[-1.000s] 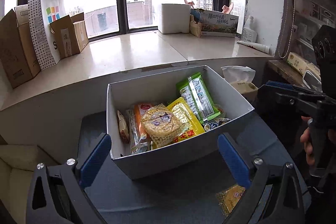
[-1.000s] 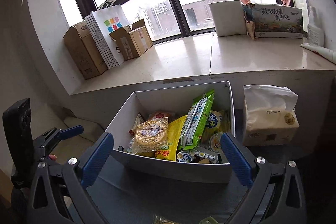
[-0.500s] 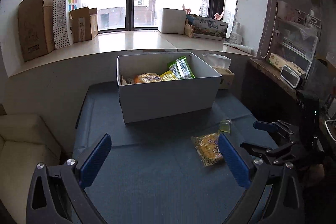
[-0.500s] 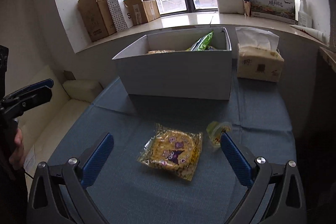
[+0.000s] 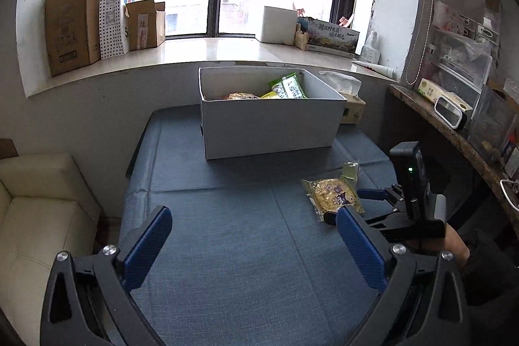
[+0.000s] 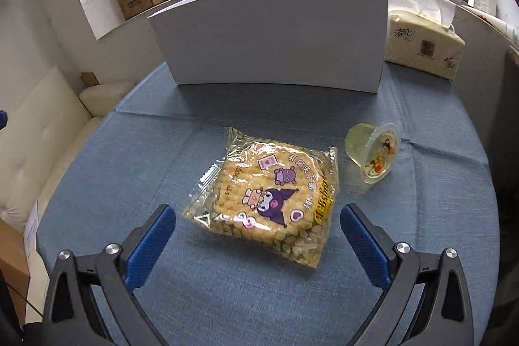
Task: Organize snacks
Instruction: 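Grasp the other Kuromi cracker pack with the right tool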
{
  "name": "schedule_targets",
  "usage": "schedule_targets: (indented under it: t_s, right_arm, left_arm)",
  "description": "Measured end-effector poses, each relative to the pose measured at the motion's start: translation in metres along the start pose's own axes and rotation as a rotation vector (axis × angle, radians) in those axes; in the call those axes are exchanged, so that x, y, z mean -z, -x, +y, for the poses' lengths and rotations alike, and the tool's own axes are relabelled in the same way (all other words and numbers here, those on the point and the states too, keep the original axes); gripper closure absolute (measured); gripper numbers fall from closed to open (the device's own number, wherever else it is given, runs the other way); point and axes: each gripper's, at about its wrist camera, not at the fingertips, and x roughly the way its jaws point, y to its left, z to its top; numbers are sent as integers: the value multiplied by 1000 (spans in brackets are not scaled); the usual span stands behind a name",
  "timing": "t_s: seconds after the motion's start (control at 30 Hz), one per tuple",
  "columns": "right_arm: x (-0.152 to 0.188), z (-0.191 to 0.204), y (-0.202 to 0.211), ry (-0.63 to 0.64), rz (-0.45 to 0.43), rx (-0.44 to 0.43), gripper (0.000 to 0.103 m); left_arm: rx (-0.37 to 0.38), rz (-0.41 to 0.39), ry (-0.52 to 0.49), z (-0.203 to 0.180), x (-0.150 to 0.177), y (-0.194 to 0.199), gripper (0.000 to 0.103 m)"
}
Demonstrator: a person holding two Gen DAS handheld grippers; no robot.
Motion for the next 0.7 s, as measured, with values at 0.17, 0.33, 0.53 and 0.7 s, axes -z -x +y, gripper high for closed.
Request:
schedule_targets:
  t_s: [0.17, 0.33, 0.53, 0.7]
  right_arm:
    - [-11, 13, -23, 27, 33, 68, 0]
    - [-15, 23, -34, 75, 49, 136, 2]
    - [-13, 21, -25, 90, 20, 115, 24]
    - [-3, 17, 12, 65, -43, 39, 24]
  left_arm:
    - [-4, 19, 1, -1, 4, -2, 0]
    - [-6, 32, 3, -1, 8, -6, 0]
    - [7, 41, 7, 0, 9, -10, 0]
    - [40, 56, -16, -11, 2, -24, 0]
